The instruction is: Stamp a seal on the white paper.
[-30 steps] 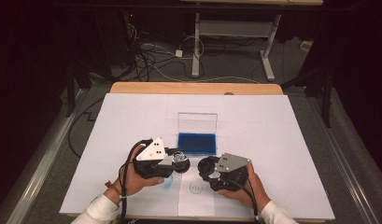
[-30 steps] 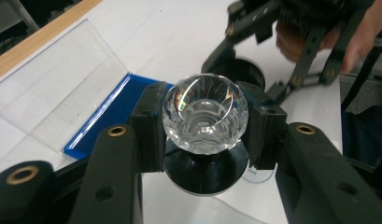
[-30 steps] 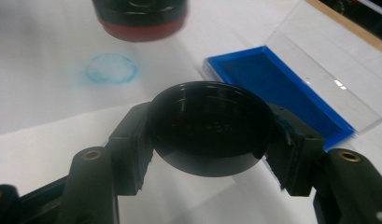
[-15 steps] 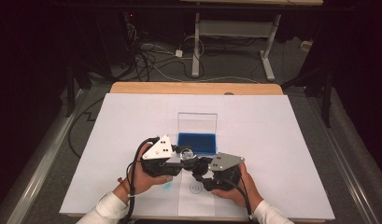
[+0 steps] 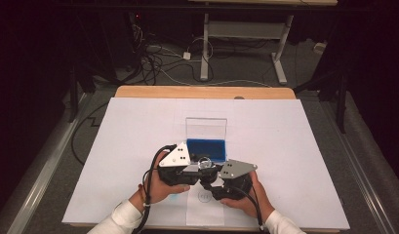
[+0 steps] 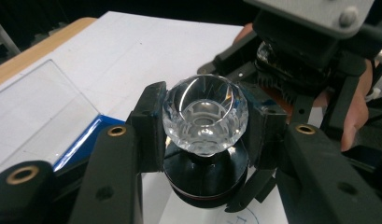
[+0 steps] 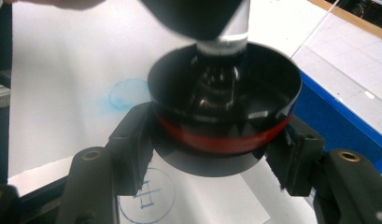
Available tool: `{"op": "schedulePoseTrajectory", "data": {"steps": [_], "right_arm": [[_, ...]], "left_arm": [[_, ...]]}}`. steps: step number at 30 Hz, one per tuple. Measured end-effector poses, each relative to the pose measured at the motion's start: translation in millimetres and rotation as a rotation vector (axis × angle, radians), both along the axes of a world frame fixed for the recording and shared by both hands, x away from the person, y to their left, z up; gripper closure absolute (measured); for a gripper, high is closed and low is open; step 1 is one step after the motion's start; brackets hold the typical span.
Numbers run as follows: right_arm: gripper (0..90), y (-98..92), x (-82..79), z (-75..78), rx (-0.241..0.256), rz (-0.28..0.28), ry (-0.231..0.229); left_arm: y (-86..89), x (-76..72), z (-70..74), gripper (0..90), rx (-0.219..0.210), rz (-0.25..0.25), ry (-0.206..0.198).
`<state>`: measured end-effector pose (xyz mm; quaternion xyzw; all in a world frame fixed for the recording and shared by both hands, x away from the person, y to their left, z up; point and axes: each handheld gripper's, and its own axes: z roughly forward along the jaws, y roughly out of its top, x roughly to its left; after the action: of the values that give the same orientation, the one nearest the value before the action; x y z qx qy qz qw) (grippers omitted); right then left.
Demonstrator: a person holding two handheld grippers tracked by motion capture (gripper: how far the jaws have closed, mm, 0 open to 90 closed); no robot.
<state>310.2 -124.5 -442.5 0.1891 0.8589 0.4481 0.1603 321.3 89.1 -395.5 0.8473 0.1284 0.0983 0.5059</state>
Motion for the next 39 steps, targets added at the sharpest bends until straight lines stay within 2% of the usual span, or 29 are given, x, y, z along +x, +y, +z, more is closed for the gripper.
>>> {"op": "schedulePoseTrajectory", "data": {"steps": [7,13,17,25,30,39], "right_arm": [[38.4,-1.0,0.0,0.4,0.007,-0.009,0.007],[38.4,-1.3,0.0,0.6,0.010,-0.008,0.006],[38.4,-0.4,-0.7,-0.5,-0.005,-0.003,0.005],[38.4,0.0,-2.3,-7.4,-0.052,-0.001,0.014],[38.4,-6.3,-5.4,-9.8,-0.089,-0.007,0.001],[38.4,-24.8,-9.2,-8.6,-0.093,-0.054,-0.004]], "left_arm": [[0.5,0.8,-2.5,54.4,0.001,-0.002,0.012],[-0.1,0.3,-2.3,54.4,0.000,-0.001,0.007],[1.7,0.5,-0.5,54.4,-0.008,0.003,0.000],[6.1,-1.7,1.2,54.4,0.006,0.008,-0.007],[10.6,-2.8,1.0,54.4,0.012,0.015,-0.009],[11.9,-6.0,-5.3,54.4,0.047,0.005,-0.001]]}}
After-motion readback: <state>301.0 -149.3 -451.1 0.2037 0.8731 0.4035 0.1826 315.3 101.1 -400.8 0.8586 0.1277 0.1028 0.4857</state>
